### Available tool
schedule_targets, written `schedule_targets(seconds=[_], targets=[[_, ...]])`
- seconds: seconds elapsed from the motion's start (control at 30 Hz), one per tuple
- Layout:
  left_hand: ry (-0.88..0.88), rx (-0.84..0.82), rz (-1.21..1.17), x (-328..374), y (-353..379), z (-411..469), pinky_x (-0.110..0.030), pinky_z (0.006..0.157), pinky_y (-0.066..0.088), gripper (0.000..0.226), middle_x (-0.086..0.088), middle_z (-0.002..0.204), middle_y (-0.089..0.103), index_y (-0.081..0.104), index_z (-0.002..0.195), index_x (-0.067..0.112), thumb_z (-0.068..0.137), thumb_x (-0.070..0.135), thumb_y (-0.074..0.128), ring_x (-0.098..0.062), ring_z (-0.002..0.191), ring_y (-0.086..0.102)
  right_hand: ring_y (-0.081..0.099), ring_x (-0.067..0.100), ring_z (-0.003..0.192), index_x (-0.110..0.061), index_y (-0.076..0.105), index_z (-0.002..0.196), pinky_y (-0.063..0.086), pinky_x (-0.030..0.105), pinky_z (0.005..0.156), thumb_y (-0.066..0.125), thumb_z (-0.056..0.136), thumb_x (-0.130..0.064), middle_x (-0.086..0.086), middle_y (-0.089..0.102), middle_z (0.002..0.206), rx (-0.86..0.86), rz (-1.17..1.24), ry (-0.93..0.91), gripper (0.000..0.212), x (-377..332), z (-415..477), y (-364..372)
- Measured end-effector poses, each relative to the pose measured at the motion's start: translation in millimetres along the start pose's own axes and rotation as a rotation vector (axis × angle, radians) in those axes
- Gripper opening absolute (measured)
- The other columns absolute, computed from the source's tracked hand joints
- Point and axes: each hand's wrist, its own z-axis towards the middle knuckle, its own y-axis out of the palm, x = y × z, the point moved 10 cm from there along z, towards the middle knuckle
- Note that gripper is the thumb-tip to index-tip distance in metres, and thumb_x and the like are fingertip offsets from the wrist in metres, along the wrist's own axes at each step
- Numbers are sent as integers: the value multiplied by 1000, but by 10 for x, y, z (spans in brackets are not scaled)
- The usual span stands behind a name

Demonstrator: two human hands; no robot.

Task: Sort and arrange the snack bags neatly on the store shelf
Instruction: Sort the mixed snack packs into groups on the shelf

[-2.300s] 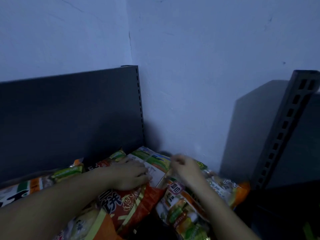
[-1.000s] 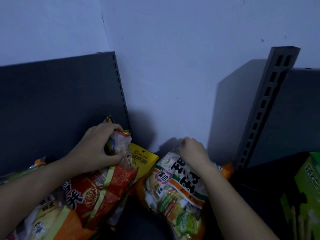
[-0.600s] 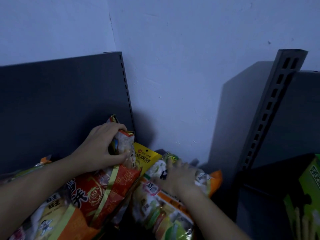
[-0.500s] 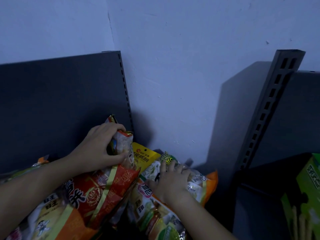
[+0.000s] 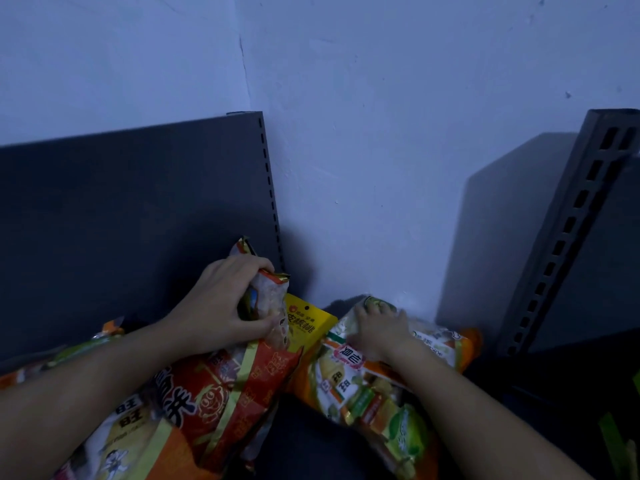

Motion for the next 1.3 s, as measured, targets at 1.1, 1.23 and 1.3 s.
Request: schedule_targets(seconds=[1.1, 1.23, 1.3], targets=[[-19, -102, 64, -49, 239, 72, -22, 107, 15, 90, 11, 148, 27, 25, 144, 31, 69, 78, 39, -6, 137, 18, 49, 13, 74, -18, 56, 80, 36, 30, 66, 63, 87, -20, -11, 51, 69, 1027, 1153, -133, 11, -77, -545, -1965], [-35, -222, 19, 62, 349, 103, -21, 112, 3, 124, 15, 155, 1, 2, 152, 24, 55, 98, 24, -3, 143, 0, 45, 3, 60, -20, 57, 82, 38, 29, 61, 63, 88, -21, -17, 50, 64, 1252, 1127, -280, 8, -68, -1236, -2377], [-132, -209, -118, 131, 265, 93, -18, 109, 5, 124, 20, 148, -2, -7, 151, 20, 59, 91, 36, 2, 138, -2, 47, -1, 59, -24, 56, 81, 38, 24, 60, 62, 88, -22, -18, 51, 63, 1309, 1098, -346, 10, -124, -1559, -2536]])
